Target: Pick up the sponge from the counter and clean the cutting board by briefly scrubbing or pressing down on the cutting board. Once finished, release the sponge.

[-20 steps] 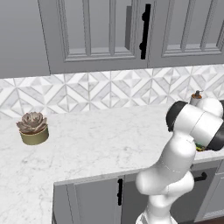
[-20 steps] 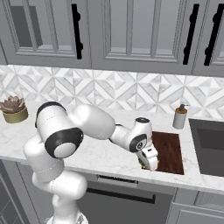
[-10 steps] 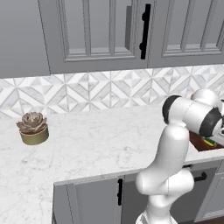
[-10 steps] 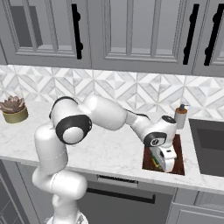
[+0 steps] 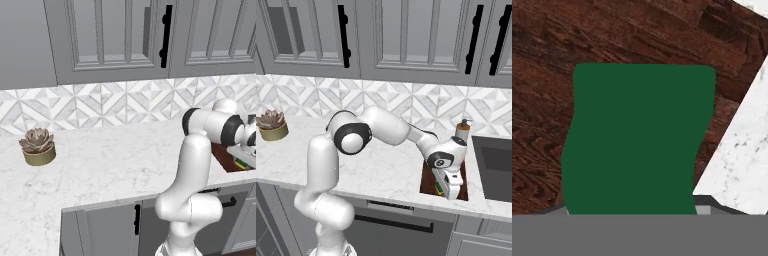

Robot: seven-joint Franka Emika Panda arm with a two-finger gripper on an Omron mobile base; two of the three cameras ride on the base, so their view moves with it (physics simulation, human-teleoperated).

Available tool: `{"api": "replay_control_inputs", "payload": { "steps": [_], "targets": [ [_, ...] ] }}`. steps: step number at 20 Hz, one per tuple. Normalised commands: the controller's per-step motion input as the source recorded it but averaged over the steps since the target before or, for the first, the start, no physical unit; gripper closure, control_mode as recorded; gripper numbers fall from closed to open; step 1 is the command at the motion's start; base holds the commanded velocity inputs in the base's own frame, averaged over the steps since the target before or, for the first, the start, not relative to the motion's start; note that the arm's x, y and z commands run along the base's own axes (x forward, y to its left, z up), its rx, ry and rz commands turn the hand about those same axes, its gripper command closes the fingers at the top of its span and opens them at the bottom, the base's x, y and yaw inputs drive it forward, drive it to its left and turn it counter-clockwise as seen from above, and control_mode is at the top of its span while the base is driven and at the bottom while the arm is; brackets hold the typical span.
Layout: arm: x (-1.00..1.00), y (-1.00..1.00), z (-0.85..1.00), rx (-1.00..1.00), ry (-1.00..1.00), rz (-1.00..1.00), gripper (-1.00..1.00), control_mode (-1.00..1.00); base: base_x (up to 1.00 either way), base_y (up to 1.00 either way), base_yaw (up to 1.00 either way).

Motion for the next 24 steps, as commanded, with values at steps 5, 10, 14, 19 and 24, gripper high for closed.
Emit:
{"api": "replay_control_inputs", "payload": {
  "steps": [5, 10, 14, 19, 24],
  "targets": [
    [0.0, -0.74, 0.08, 0.03, 0.01, -0.2, 1.0, -1.0, 0.0, 0.0, 0.0],
    [0.0, -0.41, -0.53, -0.02, 0.0, -0.12, 1.0, -1.0, 0.0, 0.0, 0.0],
    [-0.13, 0.7, -0.74, -0.05, 0.0, 0.0, 1.0, -1.0, 0.0, 0.0, 0.0],
    [-0.31, 1.0, -0.67, -0.11, 0.0, 0.0, 1.0, -1.0, 0.0, 0.0, 0.0],
    [-0.23, 1.0, -0.57, -0.14, 0.0, 0.0, 1.0, -1.0, 0.0, 0.0, 0.0]
  ]
}}
